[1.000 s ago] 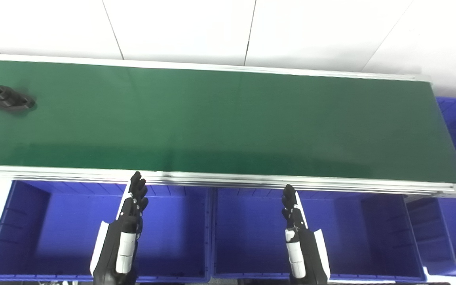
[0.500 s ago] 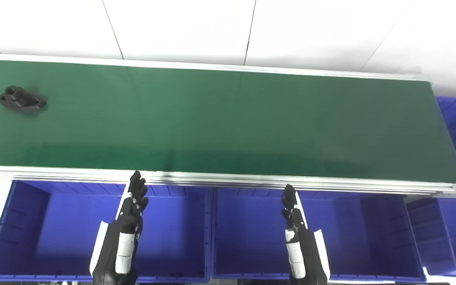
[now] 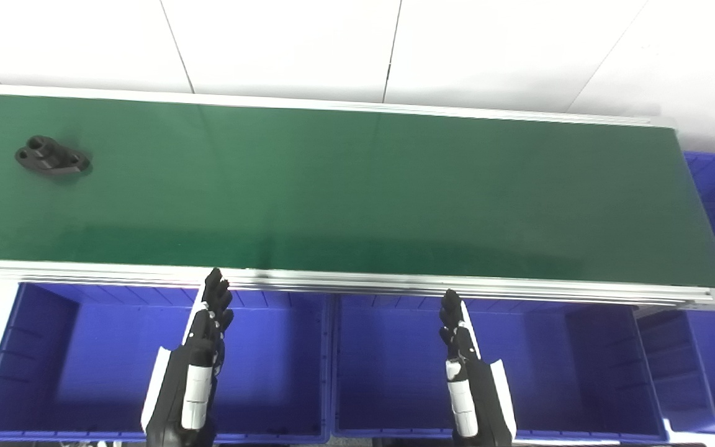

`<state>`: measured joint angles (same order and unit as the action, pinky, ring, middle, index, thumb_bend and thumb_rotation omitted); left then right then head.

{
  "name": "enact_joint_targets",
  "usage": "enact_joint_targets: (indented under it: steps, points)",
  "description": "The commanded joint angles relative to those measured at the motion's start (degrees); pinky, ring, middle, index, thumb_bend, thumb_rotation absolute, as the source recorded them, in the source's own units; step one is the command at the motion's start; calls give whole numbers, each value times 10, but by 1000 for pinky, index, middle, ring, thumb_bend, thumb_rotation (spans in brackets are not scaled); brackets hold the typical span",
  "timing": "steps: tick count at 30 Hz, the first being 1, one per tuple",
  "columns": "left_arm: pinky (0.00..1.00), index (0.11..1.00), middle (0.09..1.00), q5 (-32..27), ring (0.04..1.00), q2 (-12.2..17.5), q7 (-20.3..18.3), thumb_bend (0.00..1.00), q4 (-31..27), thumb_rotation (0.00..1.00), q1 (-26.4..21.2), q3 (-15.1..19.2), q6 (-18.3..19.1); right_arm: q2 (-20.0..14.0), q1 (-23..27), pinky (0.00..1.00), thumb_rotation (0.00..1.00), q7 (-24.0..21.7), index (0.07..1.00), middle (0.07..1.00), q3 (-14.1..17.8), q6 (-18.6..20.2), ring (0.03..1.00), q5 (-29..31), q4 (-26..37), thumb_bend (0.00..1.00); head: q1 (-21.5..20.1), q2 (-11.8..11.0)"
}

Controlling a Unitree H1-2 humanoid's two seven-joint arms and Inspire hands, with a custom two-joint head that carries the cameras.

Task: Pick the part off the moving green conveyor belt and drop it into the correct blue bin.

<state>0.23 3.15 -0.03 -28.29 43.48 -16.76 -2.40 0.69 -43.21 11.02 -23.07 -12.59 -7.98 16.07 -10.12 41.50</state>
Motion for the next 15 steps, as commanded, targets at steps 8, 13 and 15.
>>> enact_joint_targets:
  steps: [8,13,15]
  points:
    - [1000,1000,1000,25,1000,-20,-2,681,46,1000,-3,-16,-66,27,17,1000,1000,-10,1000,1000,13,-63,1000,25,-30,860,39,-57]
    - [1000,1000,1000,43,1000,-31,-1,706,63,1000,-8,-23,-71,19,25,1000,1000,-19,1000,1000,30,-83,1000,40,-51,870,59,-77]
    - [1000,1000,1000,47,1000,-38,0,703,72,1000,-10,-27,-75,18,28,1000,1000,-24,1000,1000,37,-83,1000,52,-56,876,70,-86]
